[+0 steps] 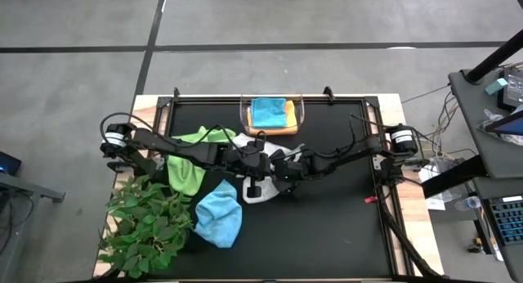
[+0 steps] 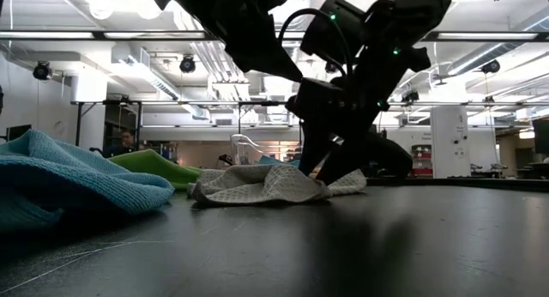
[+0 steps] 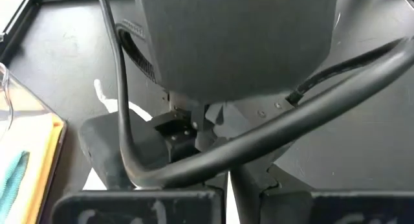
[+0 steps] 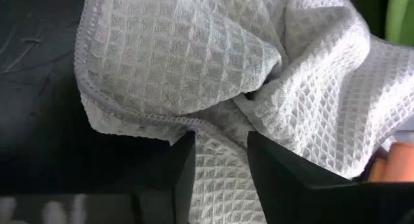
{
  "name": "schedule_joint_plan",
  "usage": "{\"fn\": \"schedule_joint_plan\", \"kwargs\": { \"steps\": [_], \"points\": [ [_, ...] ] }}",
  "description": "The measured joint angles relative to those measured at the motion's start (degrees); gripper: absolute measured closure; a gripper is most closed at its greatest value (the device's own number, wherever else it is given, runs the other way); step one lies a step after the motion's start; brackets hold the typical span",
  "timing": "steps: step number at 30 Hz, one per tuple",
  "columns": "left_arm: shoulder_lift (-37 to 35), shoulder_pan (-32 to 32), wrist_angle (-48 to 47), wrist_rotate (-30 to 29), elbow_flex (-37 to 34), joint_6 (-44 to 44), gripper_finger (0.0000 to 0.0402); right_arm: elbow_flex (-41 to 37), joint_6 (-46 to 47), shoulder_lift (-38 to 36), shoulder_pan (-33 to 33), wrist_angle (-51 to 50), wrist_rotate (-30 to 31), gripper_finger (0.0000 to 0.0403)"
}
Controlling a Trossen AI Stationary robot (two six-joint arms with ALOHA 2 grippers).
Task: Fold microfiber towels
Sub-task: Fold the gray microfiber cloth
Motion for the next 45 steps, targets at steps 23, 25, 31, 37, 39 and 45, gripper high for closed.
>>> {"fn": "schedule_joint_plan", "kwargs": {
  "steps": [23,25,31,37,39,45],
  "points": [
    [0.03,-0.06,0.69,-1.51,-0.63,-3.60,0.0388,-0.14,20.82,-16.78,1.38,-10.82,8.09,0.0394],
    [0.02,-0.21,0.71,-1.49,-1.41,-3.99,0.0368,-0.14,24.07,-18.93,1.40,-12.29,8.74,0.0394],
    [0.02,-0.56,0.83,-2.94,-6.54,-9.56,0.0273,-0.14,28.55,-22.23,1.75,-13.30,9.10,0.0394],
    [0.61,-1.32,1.49,-3.58,-10.05,-11.04,0.0178,-0.16,28.45,-22.20,1.77,-13.43,8.98,0.0394],
    [1.66,-1.67,1.46,-2.42,-11.33,-11.06,0.0161,-0.16,28.45,-22.20,1.77,-13.45,9.00,0.0394],
    [4.64,-3.25,1.58,3.61,-12.31,-12.43,0.0165,-0.16,28.92,-22.20,1.77,-13.43,8.99,0.0394]
  ]
}}
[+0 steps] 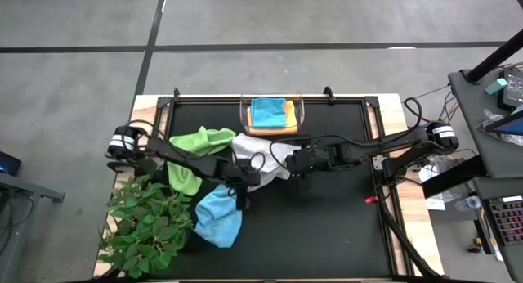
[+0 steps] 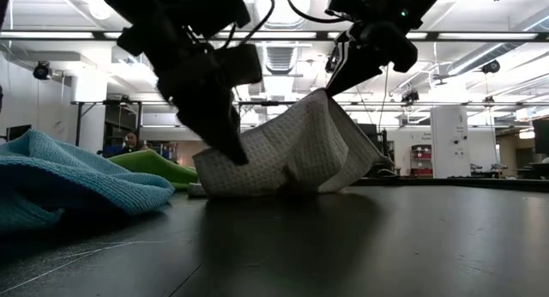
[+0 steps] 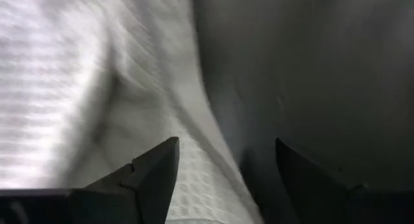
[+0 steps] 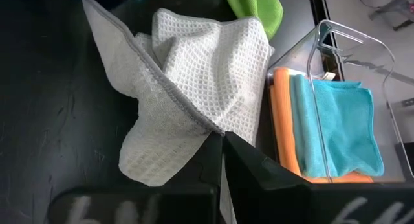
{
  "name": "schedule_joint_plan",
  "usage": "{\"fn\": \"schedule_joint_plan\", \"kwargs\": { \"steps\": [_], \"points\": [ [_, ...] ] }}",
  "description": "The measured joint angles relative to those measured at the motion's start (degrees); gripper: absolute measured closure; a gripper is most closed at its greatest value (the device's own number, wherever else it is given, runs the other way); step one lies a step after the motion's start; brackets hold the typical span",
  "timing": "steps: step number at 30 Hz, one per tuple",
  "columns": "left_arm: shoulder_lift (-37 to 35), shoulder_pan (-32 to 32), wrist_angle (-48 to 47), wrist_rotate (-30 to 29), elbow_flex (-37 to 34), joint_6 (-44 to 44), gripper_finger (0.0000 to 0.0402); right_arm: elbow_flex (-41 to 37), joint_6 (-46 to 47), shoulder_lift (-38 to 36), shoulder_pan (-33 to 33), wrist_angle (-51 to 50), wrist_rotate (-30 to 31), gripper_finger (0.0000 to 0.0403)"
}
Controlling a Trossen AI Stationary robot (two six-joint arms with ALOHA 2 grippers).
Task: Fold microfiber towels
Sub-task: Fold the gray microfiber cloth
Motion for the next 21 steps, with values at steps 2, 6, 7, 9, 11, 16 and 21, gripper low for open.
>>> {"fn": "schedule_joint_plan", "kwargs": {
  "steps": [2,6,7,9,11,16,21],
  "points": [
    [0.71,-0.71,-0.50,0.27,-0.10,0.03,0.0185,0.00,0.40,0.00,0.00,-0.07,0.00,0.0394],
    [0.54,-1.16,-2.59,0.33,-0.01,0.00,0.0269,0.00,1.70,0.00,0.00,-0.39,-0.03,0.0394],
    [0.54,-1.16,-4.12,0.31,0.13,-0.09,0.0301,0.00,2.17,0.00,0.00,-0.38,-0.06,0.0394],
    [0.54,-1.16,-6.92,0.26,0.74,-1.17,0.0368,-0.02,3.03,0.10,0.00,-0.35,-1.09,0.0394],
    [0.50,-1.26,-8.57,0.24,1.24,-1.30,0.0389,-0.03,4.08,0.64,-0.02,-0.20,-4.28,0.0394],
    [0.02,-2.09,-11.68,3.21,1.44,3.00,0.0400,-0.27,6.53,3.68,0.02,-0.03,-11.09,0.0371],
    [-0.66,-2.45,-15.45,8.01,1.21,5.38,0.0401,-0.35,6.57,6.89,-0.02,-2.45,-14.00,0.0316]
  ]
}}
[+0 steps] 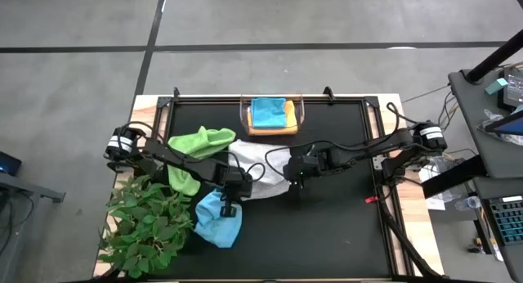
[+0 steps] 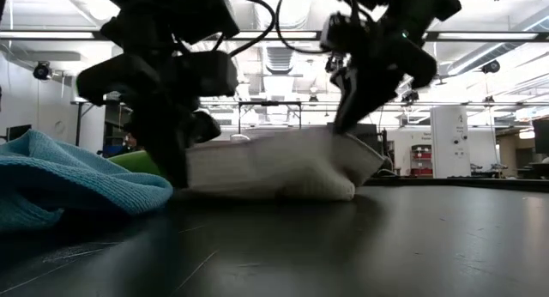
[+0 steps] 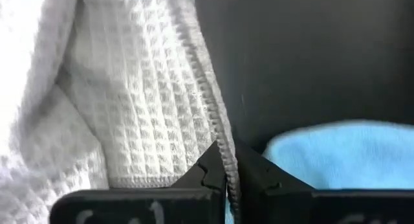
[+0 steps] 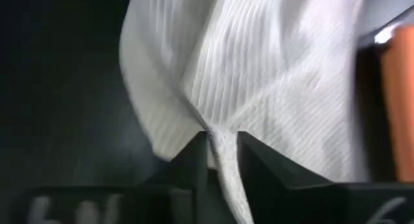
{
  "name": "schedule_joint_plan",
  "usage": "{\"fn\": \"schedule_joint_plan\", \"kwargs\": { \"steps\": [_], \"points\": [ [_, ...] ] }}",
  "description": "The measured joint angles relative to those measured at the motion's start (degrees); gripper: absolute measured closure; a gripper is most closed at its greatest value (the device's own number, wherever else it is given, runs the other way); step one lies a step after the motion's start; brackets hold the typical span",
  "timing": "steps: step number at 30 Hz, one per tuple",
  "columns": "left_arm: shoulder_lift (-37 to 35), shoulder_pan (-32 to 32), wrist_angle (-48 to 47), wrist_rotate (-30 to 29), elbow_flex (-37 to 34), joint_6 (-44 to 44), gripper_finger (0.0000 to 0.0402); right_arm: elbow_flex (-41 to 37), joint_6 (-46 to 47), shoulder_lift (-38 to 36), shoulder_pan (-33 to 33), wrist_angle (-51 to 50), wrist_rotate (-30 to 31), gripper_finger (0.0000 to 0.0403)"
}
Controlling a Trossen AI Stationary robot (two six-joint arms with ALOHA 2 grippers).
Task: Fold microfiber towels
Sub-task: Fold the gray microfiber cloth
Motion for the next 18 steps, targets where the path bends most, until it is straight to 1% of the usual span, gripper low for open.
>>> {"fn": "schedule_joint_plan", "kwargs": {
  "steps": [5,8,10,12,15,16,18],
  "points": [
    [-0.07,0.00,-2.35,0.13,-0.04,-0.86,0.0401,-0.02,1.17,0.10,0.02,-9.80,-0.05,0.0256],
    [-0.07,0.00,-2.85,0.13,-0.07,-0.86,0.0401,-0.05,2.88,-0.62,-0.02,-16.40,0.50,0.0234],
    [-0.07,0.00,-2.80,0.12,-0.07,-0.86,0.0401,-0.59,3.38,-0.86,0.00,-18.55,3.16,0.0227],
    [-0.09,0.00,-2.72,0.12,-0.02,-0.88,0.0401,-1.84,2.74,-0.86,0.00,-18.62,6.72,0.0223],
    [-0.09,0.01,-2.57,0.09,0.07,-0.90,0.0401,-3.94,-0.88,-0.79,-0.04,-16.67,12.11,0.0224],
    [-0.09,0.02,-2.59,0.09,0.07,-0.92,0.0401,-4.74,-2.23,-0.79,-0.12,-15.43,13.45,0.0225],
    [-0.09,0.02,-2.61,0.09,0.07,-0.95,0.0401,-6.20,-5.17,-0.56,-0.51,-12.37,14.26,0.0228]
  ]
}}
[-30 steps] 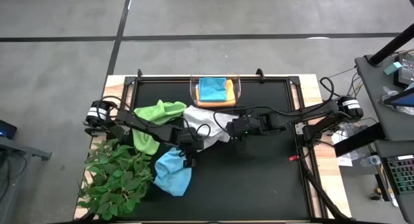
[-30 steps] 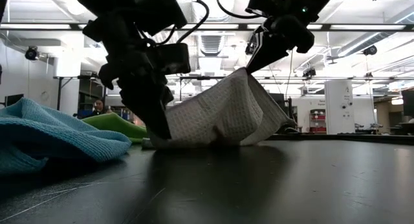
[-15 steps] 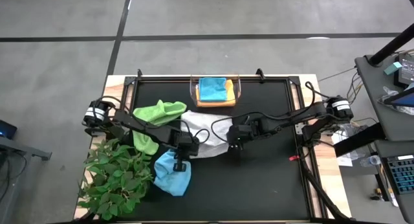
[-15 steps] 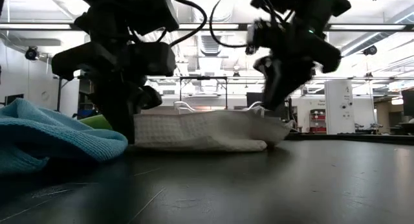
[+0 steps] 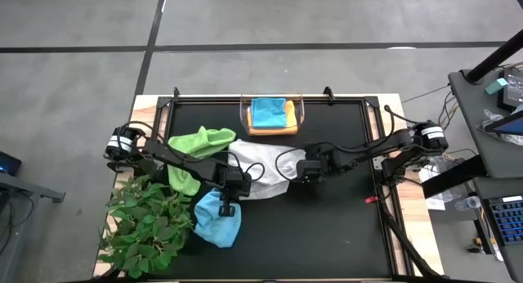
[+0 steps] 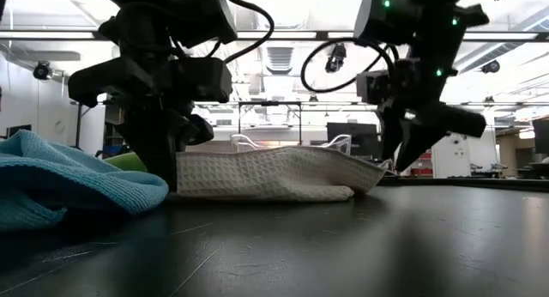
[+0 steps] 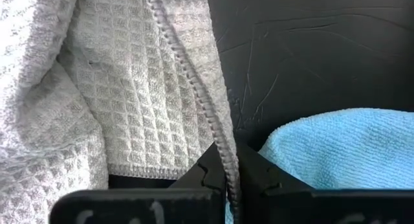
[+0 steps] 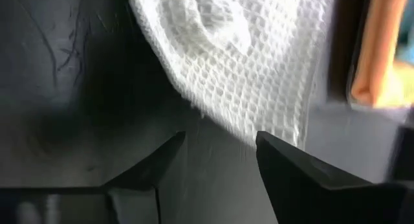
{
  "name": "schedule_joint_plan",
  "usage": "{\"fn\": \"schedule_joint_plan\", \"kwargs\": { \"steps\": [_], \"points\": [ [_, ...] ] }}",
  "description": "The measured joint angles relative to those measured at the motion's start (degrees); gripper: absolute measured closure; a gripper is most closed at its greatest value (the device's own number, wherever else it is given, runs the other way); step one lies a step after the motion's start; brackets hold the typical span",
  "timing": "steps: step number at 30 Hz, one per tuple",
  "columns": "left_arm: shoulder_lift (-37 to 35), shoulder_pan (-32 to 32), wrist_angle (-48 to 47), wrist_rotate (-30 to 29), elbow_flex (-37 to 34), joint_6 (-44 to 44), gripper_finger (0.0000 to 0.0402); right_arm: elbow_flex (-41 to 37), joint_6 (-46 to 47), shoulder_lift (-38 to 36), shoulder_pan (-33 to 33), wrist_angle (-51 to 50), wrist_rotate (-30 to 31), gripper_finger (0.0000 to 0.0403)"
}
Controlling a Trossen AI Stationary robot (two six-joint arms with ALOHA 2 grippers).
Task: Fold microfiber towels
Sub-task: Fold the gray microfiber cloth
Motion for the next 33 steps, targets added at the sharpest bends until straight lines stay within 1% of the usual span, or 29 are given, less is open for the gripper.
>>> {"fn": "schedule_joint_plan", "kwargs": {
  "steps": [3,5,8,11,15,18,22,26,29,33],
  "points": [
    [0.00,0.00,0.00,-0.02,0.00,-0.02,0.0402,-2.37,-2.83,0.05,-1.04,5.79,0.13,0.0233],
    [0.00,0.00,0.01,-0.02,0.00,-0.02,0.0402,-3.74,-4.08,0.03,-1.82,8.97,1.30,0.0237],
    [0.00,0.00,0.01,-0.04,0.00,-0.02,0.0402,-4.81,-6.04,0.03,-3.16,10.93,1.44,0.0255],
    [0.00,0.00,0.02,-0.07,0.00,-0.02,0.0402,-5.30,-6.50,0.07,-4.48,10.99,0.71,0.0297],
    [0.00,0.04,0.03,-0.07,0.00,-0.02,0.0402,-5.86,-7.02,0.12,-5.48,10.90,-1.27,0.0376],
    [-0.01,0.04,-0.07,-0.09,0.85,-0.04,0.0402,-5.86,-7.57,-1.07,-5.01,10.12,1.32,0.0390],
    [-1.92,0.04,-0.32,-0.23,3.15,-0.02,0.0402,-2.94,-7.37,-5.66,-3.10,2.98,7.33,0.0394],
    [-4.81,0.04,-2.39,-1.58,6.83,0.13,0.0402,1.95,-3.84,-12.00,-0.60,-7.01,11.79,0.0394],
    [-7.35,0.04,-4.78,-2.83,9.91,0.53,0.0402,6.55,-0.88,-17.08,1.45,-13.33,13.71,0.0394],
    [-10.66,0.04,-8.48,-3.69,13.70,2.09,0.0401,14.21,4.01,-22.29,4.13,-20.42,13.50,0.0394]
  ]
}}
